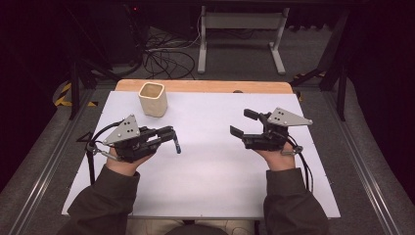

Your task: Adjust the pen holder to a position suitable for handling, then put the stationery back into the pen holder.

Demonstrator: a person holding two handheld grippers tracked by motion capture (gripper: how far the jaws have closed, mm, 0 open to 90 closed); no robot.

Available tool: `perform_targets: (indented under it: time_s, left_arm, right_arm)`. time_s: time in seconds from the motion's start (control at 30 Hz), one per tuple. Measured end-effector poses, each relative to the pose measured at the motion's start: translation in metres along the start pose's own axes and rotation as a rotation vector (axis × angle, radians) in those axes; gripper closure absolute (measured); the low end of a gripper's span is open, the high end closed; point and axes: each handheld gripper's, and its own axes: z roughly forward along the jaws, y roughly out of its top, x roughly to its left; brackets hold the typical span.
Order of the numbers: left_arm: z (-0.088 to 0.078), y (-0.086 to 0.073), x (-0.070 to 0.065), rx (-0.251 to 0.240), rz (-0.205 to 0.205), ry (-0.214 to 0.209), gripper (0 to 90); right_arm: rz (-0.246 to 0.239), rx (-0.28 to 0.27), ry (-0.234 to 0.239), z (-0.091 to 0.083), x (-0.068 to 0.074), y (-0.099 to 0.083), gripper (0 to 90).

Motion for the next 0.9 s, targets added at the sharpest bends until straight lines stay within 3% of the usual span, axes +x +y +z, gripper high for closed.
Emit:
perform_targets:
  time_s: [0.5, 0.9]
  left_arm:
    - [-0.003, 0.003, -0.005, -0.034, -0.015, 0.023, 79.3]
    - [-0.005, 0.004, -0.007, -0.045, -0.025, 0.027, 79.3]
  right_arm:
    - [-0.034, -0.002, 0.057, 0.013, 0.019, 0.002, 21.6]
    - [-0.052, 0.043, 0.126, 0.043, 0.041, -0.006, 22.1]
